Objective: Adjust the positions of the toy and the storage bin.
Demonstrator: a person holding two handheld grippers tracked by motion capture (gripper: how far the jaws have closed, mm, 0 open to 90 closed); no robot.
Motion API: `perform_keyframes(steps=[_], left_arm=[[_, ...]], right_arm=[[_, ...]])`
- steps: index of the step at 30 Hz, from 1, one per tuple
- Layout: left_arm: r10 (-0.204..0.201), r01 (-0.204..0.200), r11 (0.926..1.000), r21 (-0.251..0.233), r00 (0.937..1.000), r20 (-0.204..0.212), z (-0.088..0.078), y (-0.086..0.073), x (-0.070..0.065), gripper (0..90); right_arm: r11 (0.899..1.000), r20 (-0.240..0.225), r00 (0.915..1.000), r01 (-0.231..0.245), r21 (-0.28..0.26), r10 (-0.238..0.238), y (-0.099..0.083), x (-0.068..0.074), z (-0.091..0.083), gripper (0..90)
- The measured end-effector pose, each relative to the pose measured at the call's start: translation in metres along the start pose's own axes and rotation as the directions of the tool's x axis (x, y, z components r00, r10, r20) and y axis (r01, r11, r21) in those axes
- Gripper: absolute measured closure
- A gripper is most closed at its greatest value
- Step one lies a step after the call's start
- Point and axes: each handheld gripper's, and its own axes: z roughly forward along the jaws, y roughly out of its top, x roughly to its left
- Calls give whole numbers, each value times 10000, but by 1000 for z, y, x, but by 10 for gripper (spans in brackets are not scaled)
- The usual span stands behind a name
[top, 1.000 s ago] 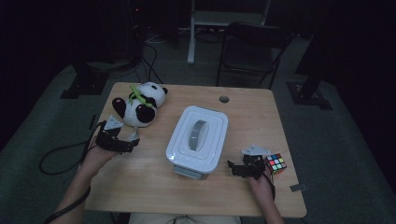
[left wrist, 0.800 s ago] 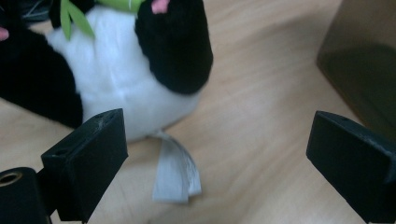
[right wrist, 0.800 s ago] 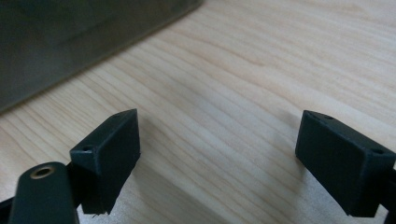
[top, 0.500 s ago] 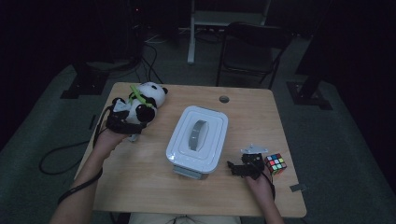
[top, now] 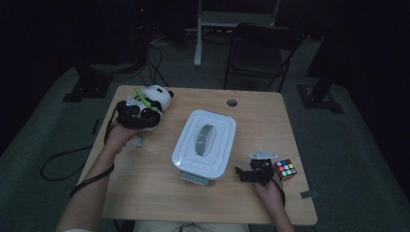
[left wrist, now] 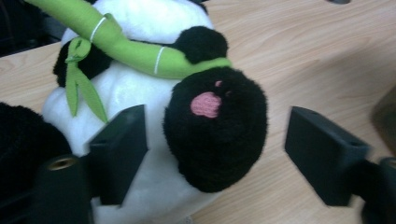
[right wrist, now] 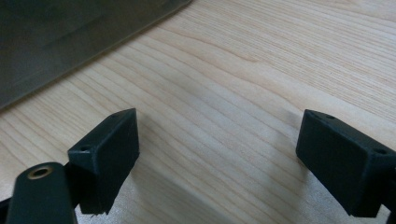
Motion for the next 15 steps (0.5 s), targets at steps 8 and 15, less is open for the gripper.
perform_keyframes(steps=[8, 15], left_arm=[[444, -443, 9989, 166, 9990, -81, 6, -2, -8, 544], [-105, 105, 9999, 0, 9996, -256, 0, -4, -5, 634]], right_arm=[[10000, 1, 10000, -2, -3, 2, 0, 0, 0, 129], [10000, 1, 10000, -2, -4, 2, 0, 0, 0, 129]])
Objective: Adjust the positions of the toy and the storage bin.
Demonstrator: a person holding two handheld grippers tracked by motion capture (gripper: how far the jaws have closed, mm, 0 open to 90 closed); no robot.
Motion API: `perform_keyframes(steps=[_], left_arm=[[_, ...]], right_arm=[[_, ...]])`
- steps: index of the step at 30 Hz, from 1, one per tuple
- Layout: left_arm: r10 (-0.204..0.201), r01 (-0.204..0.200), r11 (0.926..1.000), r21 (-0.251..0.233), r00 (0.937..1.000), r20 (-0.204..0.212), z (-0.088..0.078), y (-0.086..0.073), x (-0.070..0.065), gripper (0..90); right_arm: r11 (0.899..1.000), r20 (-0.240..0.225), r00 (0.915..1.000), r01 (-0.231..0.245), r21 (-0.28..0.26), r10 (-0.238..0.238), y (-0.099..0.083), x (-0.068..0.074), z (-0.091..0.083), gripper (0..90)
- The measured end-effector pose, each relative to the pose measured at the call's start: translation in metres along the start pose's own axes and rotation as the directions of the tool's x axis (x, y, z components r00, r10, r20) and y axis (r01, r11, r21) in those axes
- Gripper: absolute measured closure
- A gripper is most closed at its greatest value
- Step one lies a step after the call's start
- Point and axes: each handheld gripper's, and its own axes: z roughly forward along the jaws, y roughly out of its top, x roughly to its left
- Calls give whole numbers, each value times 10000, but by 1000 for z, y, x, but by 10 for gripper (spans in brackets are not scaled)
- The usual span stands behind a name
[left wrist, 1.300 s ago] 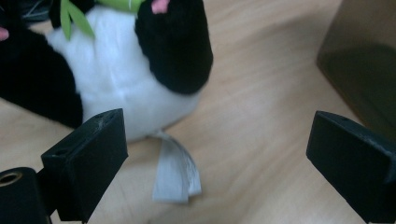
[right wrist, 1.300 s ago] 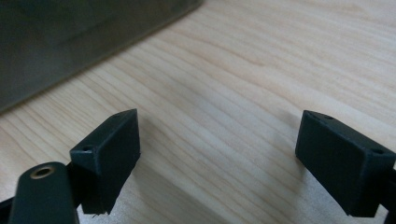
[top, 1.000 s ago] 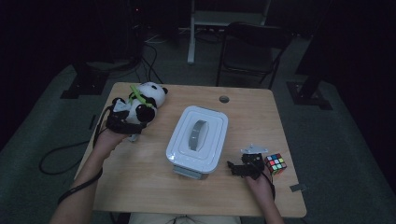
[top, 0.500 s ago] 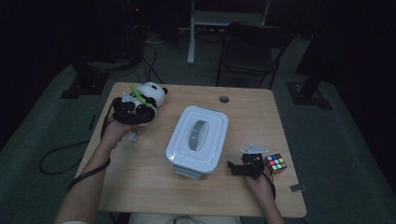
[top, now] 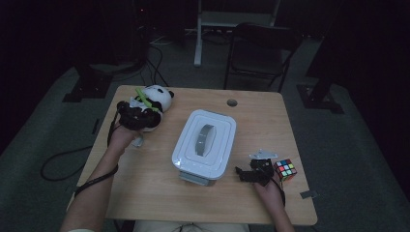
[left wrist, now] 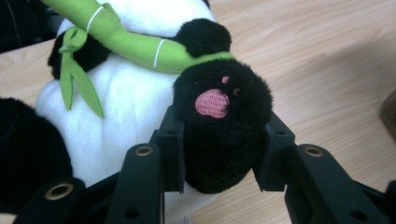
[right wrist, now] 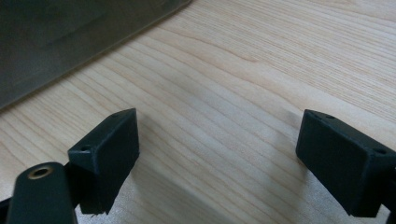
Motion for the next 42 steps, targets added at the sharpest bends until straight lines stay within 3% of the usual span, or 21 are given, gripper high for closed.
perform_keyframes(steps=[10, 16, 32, 42], left_arm=[[243, -245, 9996, 146, 9997, 84, -15, -12, -6, 645], [126, -129, 9999, 111, 9996, 256, -28, -20, -8, 644], [567, -572, 9983, 78, 9968, 571, -72, -57, -28, 643], [706, -713, 9975, 27, 9917, 1071, -105, -77, -42, 641]], right_arm=[[10000, 3, 10000, -11, -4, 11, 0, 0, 0, 130], [10000, 4, 10000, -12, -5, 12, 0, 0, 0, 130], [10000, 3, 10000, -7, 0, 7, 0, 0, 0, 130], [10000, 4, 10000, -21, -2, 21, 0, 0, 0, 130]])
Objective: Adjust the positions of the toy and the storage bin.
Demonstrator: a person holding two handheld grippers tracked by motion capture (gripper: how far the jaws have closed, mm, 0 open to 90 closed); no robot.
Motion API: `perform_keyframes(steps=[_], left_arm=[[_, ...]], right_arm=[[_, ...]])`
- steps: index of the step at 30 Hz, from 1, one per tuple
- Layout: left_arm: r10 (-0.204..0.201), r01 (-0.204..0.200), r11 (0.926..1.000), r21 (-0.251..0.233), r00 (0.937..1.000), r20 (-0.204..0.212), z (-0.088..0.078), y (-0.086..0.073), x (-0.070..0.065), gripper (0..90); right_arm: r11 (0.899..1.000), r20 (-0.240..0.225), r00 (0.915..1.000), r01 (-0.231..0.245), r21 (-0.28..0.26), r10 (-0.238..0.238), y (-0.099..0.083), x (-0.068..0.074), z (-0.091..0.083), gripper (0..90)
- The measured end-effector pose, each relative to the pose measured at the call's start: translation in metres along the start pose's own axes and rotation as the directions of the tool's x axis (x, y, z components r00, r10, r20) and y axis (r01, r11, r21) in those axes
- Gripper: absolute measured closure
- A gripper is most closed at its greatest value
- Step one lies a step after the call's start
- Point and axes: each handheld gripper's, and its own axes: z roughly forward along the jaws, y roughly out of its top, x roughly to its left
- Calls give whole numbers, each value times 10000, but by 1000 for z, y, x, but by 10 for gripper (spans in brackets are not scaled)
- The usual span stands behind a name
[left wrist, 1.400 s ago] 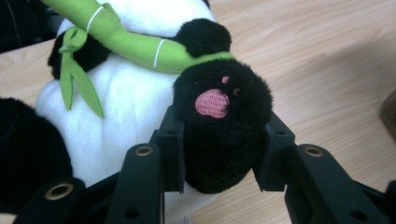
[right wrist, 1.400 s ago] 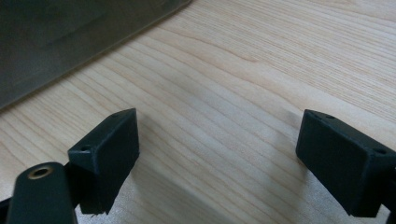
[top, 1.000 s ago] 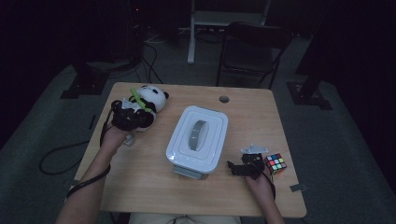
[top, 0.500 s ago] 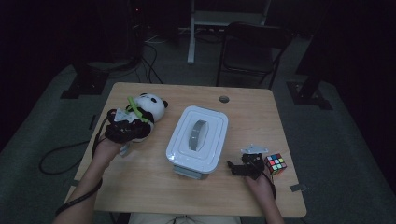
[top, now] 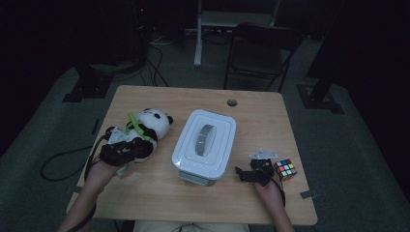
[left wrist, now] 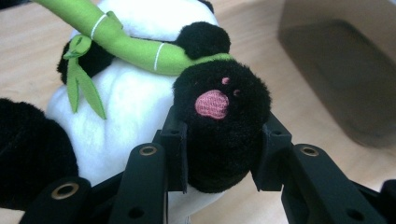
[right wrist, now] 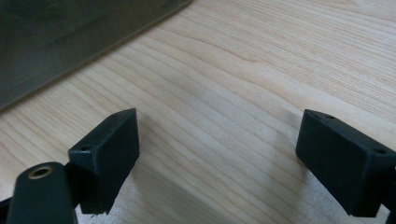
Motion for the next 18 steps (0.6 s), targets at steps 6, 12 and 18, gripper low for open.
perform_keyframes(steps=[6, 12, 18], left_arm=[[99, -99, 9999, 29, 9999, 66, -11, -12, -12, 639], [121, -123, 9999, 93, 9996, 240, -21, -21, -18, 635], [135, -137, 9999, 104, 9997, 190, -27, -29, -21, 629]], right_arm=[[10000, 3, 10000, 18, -5, -18, 0, 0, 0, 130], [10000, 1, 10000, 17, -2, -17, 0, 0, 0, 130], [10000, 1, 10000, 19, -2, -19, 0, 0, 0, 130]])
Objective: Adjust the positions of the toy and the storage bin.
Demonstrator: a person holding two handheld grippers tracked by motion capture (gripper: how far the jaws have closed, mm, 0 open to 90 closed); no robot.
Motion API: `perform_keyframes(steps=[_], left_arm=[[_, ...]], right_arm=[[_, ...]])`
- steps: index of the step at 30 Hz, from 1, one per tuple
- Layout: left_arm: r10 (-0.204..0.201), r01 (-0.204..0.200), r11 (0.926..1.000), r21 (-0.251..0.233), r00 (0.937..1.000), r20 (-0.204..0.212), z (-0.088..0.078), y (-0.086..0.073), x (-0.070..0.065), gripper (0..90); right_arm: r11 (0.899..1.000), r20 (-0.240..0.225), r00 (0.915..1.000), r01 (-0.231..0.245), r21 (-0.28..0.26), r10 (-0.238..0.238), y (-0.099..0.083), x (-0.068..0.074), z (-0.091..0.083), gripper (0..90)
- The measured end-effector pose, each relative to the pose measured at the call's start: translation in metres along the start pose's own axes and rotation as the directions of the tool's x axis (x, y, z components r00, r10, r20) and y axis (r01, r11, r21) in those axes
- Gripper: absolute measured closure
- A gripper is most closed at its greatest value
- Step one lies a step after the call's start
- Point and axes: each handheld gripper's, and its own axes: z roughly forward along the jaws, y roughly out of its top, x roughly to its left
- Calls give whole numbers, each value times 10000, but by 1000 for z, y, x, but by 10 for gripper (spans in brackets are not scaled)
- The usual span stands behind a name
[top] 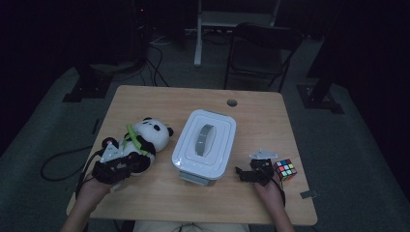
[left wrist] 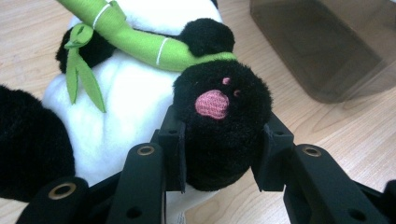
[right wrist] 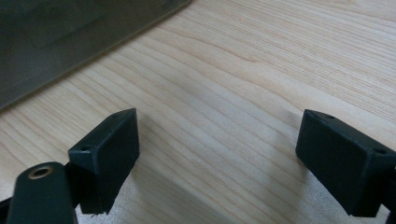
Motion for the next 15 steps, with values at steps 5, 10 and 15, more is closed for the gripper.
perform_keyframes(steps=[5, 10, 15], left_arm=[[-225, 229, 9996, -186, 9994, 255, 0, -3, 3, 553], [-461, 491, 9973, -542, 9974, 560, -7, 0, 7, 453], [-670, 722, 9920, -1032, 9963, 529, -18, 9, 15, 435]], right_arm=[[10000, -1, 10000, 4, -2, -4, 0, 0, 0, 130], [10000, 1, 10000, -3, -1, 3, 0, 0, 0, 130], [10000, 2, 10000, -1, -3, 1, 0, 0, 0, 130]])
